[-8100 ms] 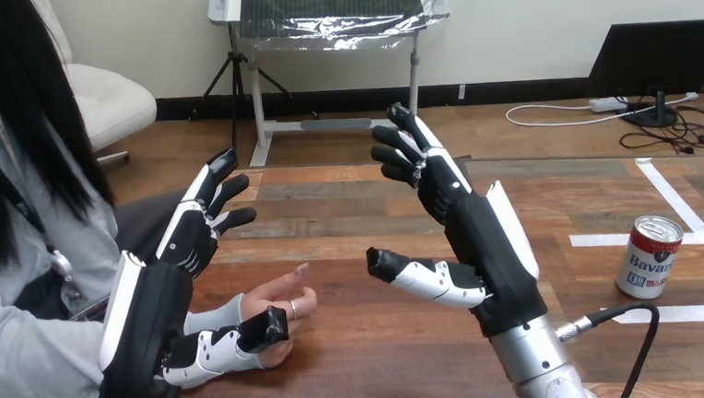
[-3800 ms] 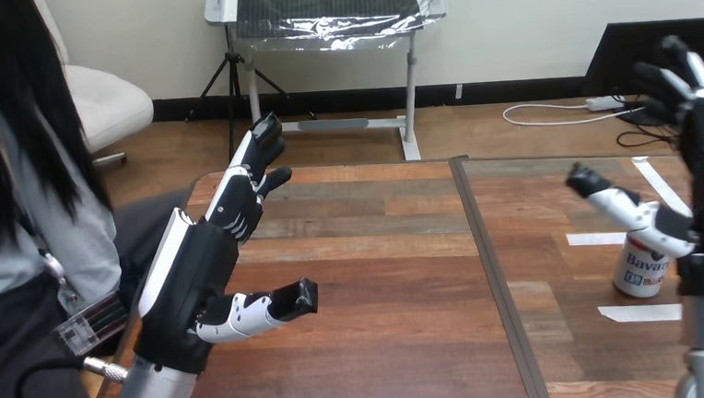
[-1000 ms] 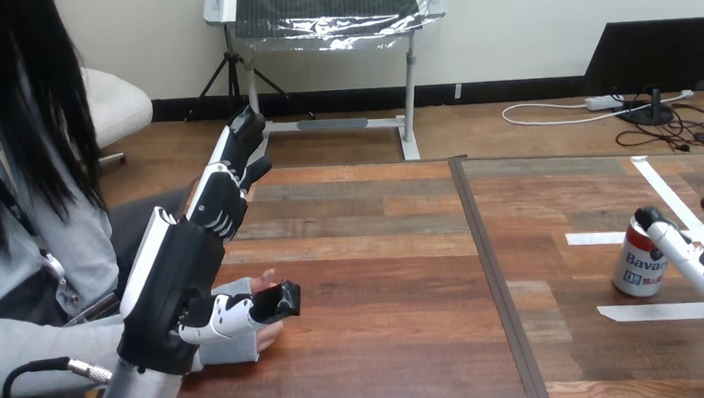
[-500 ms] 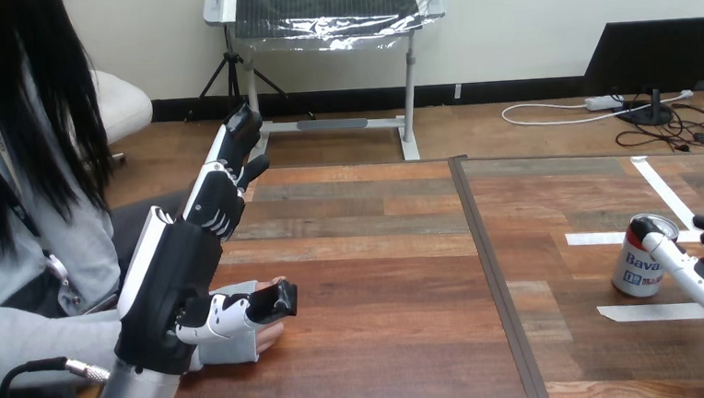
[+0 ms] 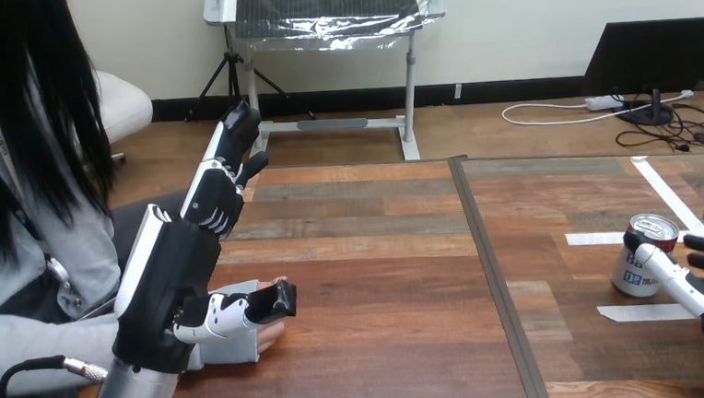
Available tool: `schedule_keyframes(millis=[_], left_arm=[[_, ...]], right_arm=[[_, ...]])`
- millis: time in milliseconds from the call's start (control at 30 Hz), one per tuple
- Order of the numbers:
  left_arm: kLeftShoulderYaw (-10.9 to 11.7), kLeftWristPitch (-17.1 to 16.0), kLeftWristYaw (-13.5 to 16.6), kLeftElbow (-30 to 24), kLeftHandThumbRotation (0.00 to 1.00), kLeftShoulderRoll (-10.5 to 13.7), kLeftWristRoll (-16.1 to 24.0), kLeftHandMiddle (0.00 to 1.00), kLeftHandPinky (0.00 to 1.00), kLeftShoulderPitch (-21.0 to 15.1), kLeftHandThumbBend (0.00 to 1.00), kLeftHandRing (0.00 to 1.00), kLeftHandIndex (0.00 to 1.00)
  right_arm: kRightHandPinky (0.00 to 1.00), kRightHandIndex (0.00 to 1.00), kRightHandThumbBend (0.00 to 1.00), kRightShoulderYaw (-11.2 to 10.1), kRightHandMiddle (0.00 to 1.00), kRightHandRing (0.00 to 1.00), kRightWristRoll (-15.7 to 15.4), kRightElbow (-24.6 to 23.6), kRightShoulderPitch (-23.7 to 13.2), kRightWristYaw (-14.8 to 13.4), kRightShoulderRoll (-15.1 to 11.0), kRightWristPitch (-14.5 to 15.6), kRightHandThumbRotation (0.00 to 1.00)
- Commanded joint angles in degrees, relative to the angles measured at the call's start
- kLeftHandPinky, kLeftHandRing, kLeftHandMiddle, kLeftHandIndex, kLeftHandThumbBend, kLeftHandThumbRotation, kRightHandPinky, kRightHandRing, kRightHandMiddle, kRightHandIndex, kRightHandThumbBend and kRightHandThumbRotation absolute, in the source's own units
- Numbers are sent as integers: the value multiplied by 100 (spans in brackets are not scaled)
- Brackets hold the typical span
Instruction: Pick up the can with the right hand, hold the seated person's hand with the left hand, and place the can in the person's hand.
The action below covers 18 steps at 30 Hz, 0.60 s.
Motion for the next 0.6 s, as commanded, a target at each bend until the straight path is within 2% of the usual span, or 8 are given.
schedule_keyframes(millis=[0,333,567], left_arm=[[38,-49,-43,-282,60,110,-116,100,94,-236,100,100,100],[43,-23,-123,-316,60,118,-193,100,95,-219,100,100,100],[44,2,-185,-335,58,130,-235,100,95,-209,100,100,100]], right_arm=[[78,93,100,41,84,84,14,28,-512,117,-47,47,58],[79,94,100,-36,84,84,135,61,-541,334,-26,188,56],[81,94,100,-31,84,85,160,85,-542,388,-28,255,55]])
